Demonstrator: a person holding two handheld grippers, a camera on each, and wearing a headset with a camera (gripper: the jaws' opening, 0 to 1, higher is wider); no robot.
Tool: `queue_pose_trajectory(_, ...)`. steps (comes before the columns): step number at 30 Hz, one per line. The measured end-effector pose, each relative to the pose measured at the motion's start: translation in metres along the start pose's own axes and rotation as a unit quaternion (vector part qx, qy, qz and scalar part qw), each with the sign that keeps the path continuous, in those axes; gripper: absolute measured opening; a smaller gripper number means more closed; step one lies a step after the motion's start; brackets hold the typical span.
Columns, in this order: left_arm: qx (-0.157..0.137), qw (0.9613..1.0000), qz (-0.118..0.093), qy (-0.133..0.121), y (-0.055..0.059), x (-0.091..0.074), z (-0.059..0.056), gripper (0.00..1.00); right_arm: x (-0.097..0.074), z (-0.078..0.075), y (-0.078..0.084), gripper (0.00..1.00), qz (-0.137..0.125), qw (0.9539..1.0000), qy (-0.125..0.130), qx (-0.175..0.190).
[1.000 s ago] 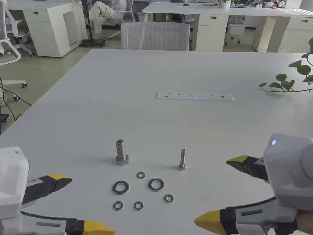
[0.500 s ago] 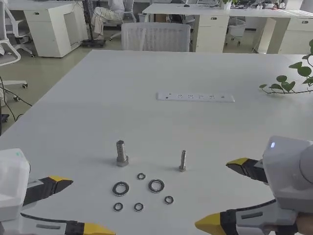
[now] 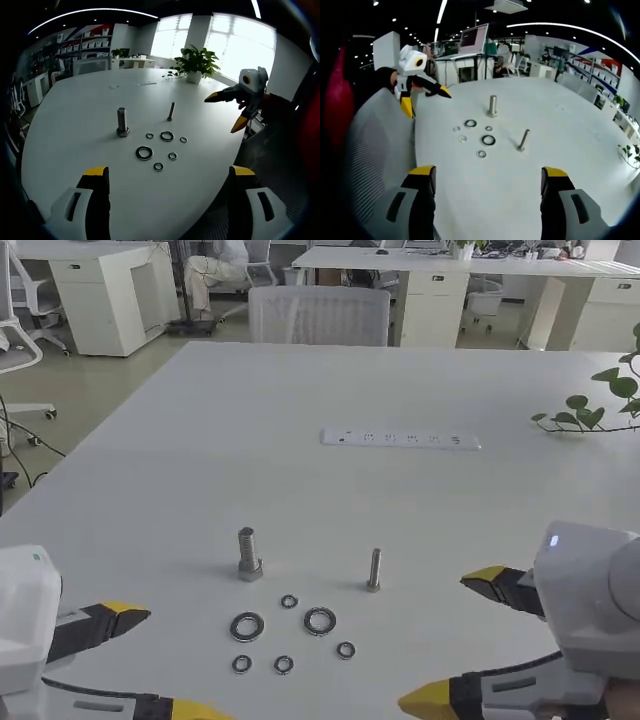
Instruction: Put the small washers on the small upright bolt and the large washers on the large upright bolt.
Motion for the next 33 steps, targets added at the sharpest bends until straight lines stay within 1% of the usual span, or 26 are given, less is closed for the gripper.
queue_pose_trajectory(15, 0.0, 1.0, 0.001, 0.0, 0.0, 0.002, 0.0, 1.0, 0.002, -0.001, 0.001, 0.86, 0.004, 1.0, -0.006, -0.001)
queue_pose_trajectory(22, 0.001, 1.0, 0.004, 0.002, 0.001, 0.003, 0.0, 1.0, 0.006, 0.0, 0.001, 0.83, 0.01, 0.9998, -0.016, -0.005)
queue_pose_trajectory(26, 0.0, 1.0, 0.003, 0.001, 0.001, 0.003, 0.0, 1.0, 0.012, 0.002, -0.008, 0.77, 0.011, 0.9993, -0.034, -0.015)
queue_pose_trajectory(33, -0.001, 1.0, 0.005, 0.003, 0.001, 0.004, 0.0, 0.99, 0.031, 0.004, -0.024, 0.68, 0.02, 0.9961, -0.071, -0.048)
Point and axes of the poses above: the centre of the closed fingertips' face, and the gripper's own axes: x roughly forward along the fingers, z roughly to its left, y roughly out of its underside, the point moved 8 cm from there along -x, roughly backward along the fingers, and after that the axes turned 5 degrees about -x, right-handed, at the moved point
